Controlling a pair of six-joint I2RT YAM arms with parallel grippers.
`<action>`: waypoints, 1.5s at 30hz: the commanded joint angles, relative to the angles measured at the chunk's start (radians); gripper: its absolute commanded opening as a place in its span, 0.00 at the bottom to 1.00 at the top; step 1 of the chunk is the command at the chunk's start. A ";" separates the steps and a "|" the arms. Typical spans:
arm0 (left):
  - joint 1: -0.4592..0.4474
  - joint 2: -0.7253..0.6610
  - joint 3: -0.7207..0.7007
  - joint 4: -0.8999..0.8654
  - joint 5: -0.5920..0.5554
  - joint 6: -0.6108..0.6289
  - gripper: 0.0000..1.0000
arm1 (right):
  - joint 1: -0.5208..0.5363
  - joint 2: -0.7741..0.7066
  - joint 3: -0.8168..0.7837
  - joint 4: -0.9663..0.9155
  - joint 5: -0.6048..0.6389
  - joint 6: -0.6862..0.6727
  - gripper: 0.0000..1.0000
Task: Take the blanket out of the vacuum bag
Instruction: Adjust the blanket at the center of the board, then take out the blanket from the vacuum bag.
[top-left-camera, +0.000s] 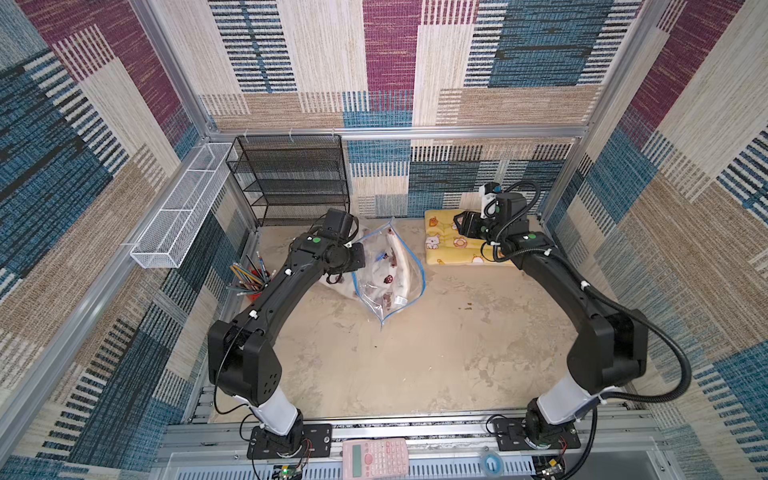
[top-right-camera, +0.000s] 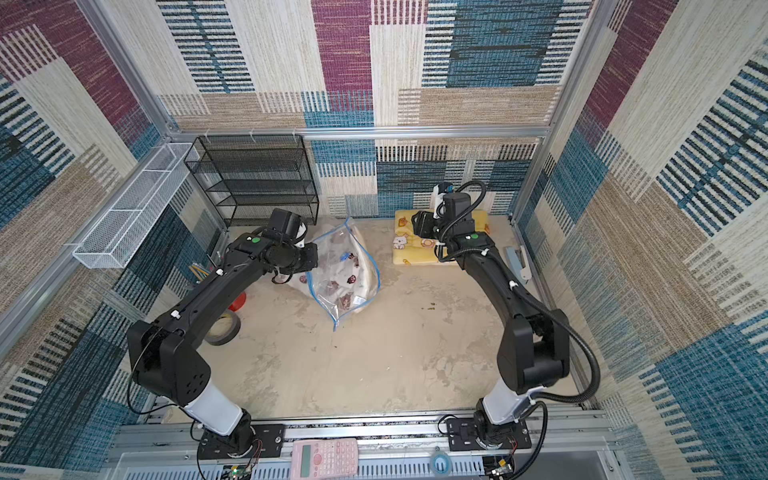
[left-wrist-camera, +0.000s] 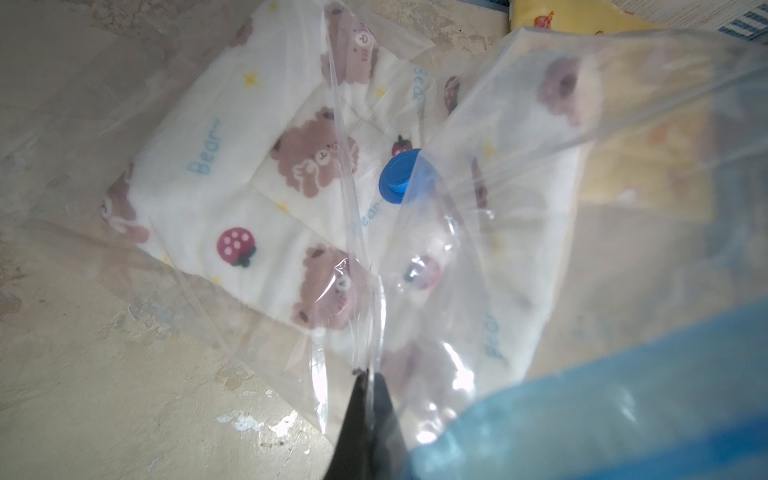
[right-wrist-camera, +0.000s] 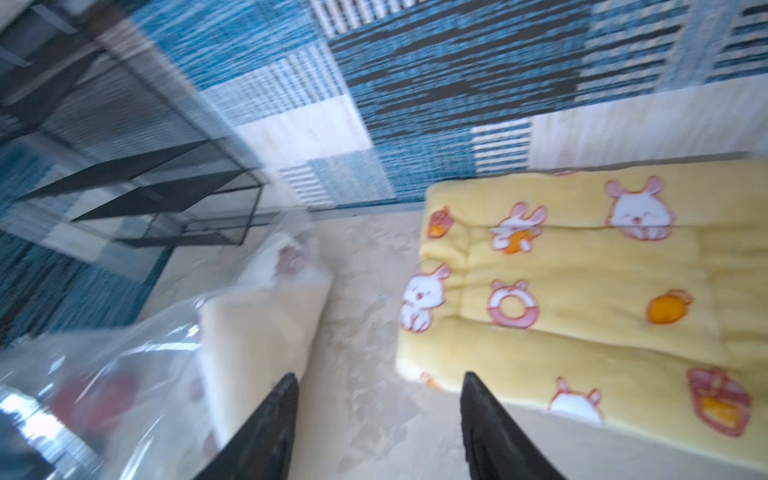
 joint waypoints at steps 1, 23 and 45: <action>0.002 0.002 0.005 0.012 0.018 -0.021 0.00 | 0.036 -0.125 -0.107 0.162 -0.122 0.044 0.60; 0.001 0.011 0.003 0.018 0.048 -0.021 0.00 | 0.491 -0.123 -0.223 0.168 0.028 0.194 0.42; -0.001 0.006 -0.001 0.028 0.067 -0.014 0.00 | 0.553 0.377 0.104 -0.076 0.565 0.106 0.41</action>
